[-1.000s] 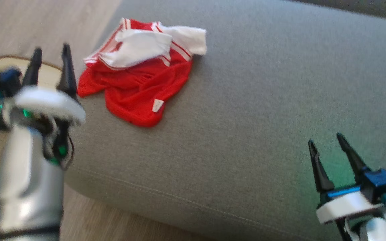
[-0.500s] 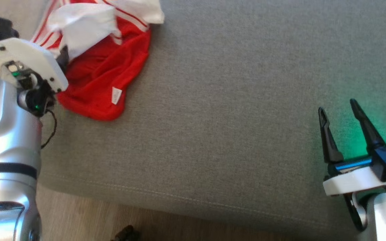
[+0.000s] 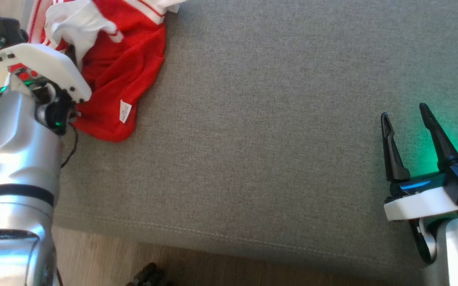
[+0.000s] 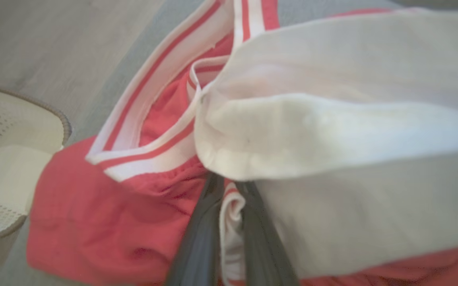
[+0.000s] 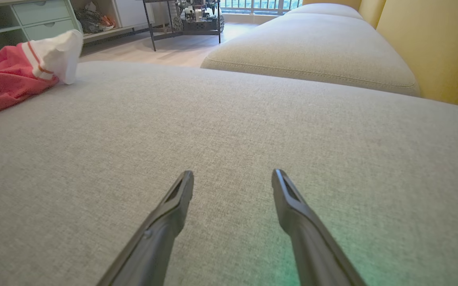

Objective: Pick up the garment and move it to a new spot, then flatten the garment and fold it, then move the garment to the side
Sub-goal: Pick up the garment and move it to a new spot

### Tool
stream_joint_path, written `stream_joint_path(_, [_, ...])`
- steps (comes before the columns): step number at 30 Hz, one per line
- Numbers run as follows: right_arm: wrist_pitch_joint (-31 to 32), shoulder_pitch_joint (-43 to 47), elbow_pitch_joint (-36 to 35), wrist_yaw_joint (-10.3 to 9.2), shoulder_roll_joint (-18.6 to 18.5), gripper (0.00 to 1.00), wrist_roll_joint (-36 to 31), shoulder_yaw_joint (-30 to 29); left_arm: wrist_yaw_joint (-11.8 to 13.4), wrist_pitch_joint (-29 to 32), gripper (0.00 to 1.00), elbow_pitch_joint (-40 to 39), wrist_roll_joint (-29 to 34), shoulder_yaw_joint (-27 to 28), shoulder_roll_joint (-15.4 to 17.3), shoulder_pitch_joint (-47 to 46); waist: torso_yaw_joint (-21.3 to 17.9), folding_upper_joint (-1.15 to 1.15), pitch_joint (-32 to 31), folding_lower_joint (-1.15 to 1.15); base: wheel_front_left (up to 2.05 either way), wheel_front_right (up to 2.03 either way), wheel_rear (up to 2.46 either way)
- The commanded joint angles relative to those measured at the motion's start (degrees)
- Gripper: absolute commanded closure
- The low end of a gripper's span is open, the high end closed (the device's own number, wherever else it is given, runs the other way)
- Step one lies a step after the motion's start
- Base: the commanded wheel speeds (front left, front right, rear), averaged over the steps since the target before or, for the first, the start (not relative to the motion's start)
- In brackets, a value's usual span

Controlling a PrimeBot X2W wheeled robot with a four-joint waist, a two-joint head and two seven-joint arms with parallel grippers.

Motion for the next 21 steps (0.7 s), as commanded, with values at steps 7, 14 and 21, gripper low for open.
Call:
stream_joint_path(7, [-0.55,-0.95,0.73,-0.02,-0.4,0.0,4.06,2.63,-0.35,-12.04,1.0,-7.88,-5.44,-5.15,3.61,1.39,-0.65,0.0,-6.0,-0.01,0.0,0.0,0.0])
stream_joint_path(14, [-0.55,-1.19,1.91,-0.02,-0.4,0.0,6.98,2.64,-0.35,-17.83,1.0,-16.59,-7.76,-11.6,6.81,1.61,-3.16,0.0,-12.25,-0.01,0.0,0.0,0.0])
stream_joint_path(21, [-0.55,-1.04,1.45,-0.02,-0.4,0.0,10.17,3.25,-0.36,-17.67,1.0,-27.98,-8.55,-16.28,9.45,2.0,-9.14,0.0,-16.63,-0.01,0.0,0.0,0.0])
